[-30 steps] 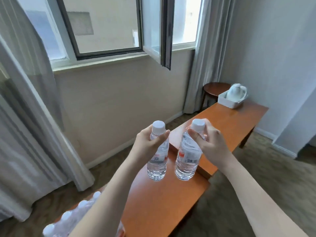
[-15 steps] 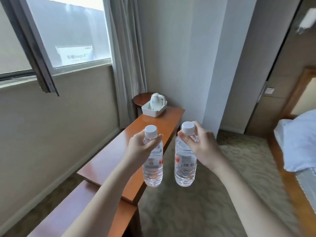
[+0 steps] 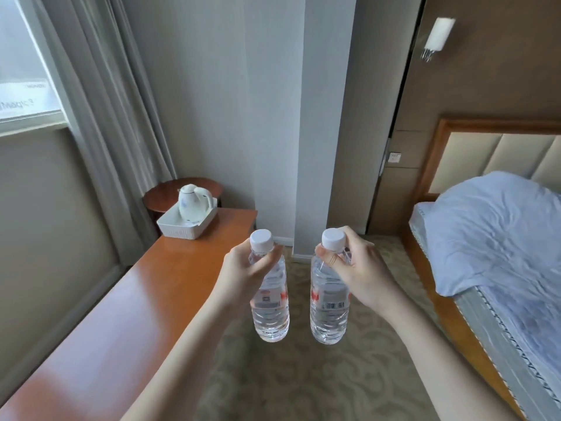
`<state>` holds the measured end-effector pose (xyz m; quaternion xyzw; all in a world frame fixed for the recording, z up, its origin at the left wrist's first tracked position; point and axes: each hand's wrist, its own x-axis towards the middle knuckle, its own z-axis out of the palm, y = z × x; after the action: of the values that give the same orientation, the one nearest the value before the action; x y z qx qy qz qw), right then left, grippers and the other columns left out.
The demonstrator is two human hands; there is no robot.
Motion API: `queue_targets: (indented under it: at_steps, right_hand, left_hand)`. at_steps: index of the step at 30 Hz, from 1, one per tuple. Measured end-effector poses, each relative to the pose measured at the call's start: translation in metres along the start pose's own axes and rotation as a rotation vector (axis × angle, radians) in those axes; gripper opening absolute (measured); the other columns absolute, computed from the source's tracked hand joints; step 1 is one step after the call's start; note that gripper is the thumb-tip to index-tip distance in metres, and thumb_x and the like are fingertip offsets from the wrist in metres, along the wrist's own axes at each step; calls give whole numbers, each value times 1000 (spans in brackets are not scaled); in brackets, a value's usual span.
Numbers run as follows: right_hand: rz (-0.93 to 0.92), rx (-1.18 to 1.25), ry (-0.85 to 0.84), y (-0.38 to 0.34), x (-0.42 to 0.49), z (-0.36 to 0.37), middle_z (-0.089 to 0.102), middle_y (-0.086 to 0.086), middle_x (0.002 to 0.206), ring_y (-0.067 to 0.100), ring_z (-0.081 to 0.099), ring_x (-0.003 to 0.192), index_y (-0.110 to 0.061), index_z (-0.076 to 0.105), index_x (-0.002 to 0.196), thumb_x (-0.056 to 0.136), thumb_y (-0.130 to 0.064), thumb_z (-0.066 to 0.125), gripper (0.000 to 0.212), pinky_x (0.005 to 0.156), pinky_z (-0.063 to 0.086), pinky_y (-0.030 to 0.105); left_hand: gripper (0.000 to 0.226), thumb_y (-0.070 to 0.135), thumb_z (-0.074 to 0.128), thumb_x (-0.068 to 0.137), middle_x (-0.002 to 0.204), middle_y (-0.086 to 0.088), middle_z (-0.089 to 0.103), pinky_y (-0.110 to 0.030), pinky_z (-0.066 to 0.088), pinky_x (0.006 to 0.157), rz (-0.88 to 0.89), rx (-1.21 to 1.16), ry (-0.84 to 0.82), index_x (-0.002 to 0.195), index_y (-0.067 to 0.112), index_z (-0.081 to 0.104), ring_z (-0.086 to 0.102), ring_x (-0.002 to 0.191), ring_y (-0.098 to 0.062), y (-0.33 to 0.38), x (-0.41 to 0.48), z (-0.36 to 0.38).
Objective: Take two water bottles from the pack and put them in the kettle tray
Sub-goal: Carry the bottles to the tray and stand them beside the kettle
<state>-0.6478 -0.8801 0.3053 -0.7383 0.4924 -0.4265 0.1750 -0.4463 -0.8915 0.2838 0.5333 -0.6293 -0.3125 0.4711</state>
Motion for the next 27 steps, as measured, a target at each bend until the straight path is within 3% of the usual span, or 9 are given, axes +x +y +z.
queue_targets:
  at_steps: [2,5,6,9,13,17,21,27]
  right_hand:
    - [9,2,11,21,35,3,64,-2,77,3,55,69,-12,52,86,85,-34,62,24,60,40,12]
    - [31,39,28,50,85,5,69,7,90,22,61,84,-10,55,94,83,-39,60,32,75,48,33]
    - [33,51,28,60,101,5,69,6,91,21,61,84,-11,55,95,82,-43,58,35,76,48,33]
    - [47,73,2,93,152,7,64,-6,83,7,56,76,-16,54,93,76,-55,51,42,66,43,16]
    - [9,60,-30,149,225,12,54,-14,68,-5,49,62,-23,50,83,75,-58,50,35,55,37,6]
    - [-57,79,-125,204,307,19,61,-11,76,-7,53,65,-23,51,88,74,-63,49,42,58,40,5]
    - [-99,103,-237,243,388,34,64,-6,85,-1,55,73,-27,50,91,73,-66,48,43,63,44,12]
    - [-142,150,-389,283,489,85,64,-8,84,3,57,75,-29,49,88,74,-64,50,38,64,46,19]
  left_hand:
    - [25,34,61,88,87,-4,71,-27,55,73,18,19,-16,87,9,60,69,87,-19,-5,42,8]
    - [26,34,61,88,86,-6,71,-33,56,76,47,43,-30,86,8,60,68,85,-19,-11,101,19]
    - [27,34,61,88,86,-5,71,-32,56,76,49,50,-33,87,7,60,68,85,-19,-14,120,23]
    - [30,35,60,88,84,-6,70,-34,56,75,48,63,-38,87,6,61,68,84,-20,-25,177,36]
    - [29,37,59,88,83,-6,71,-34,56,74,32,81,-9,86,8,62,68,83,-19,-47,254,62]
    - [28,37,59,88,84,-2,71,-20,53,69,28,119,59,89,9,63,68,81,-11,-66,327,89]
    - [25,36,60,87,78,0,69,-26,52,66,-44,115,127,83,11,62,66,75,-15,-86,389,100]
    - [35,52,57,81,83,7,68,-17,47,68,-135,94,200,89,18,63,66,81,-7,-131,462,93]
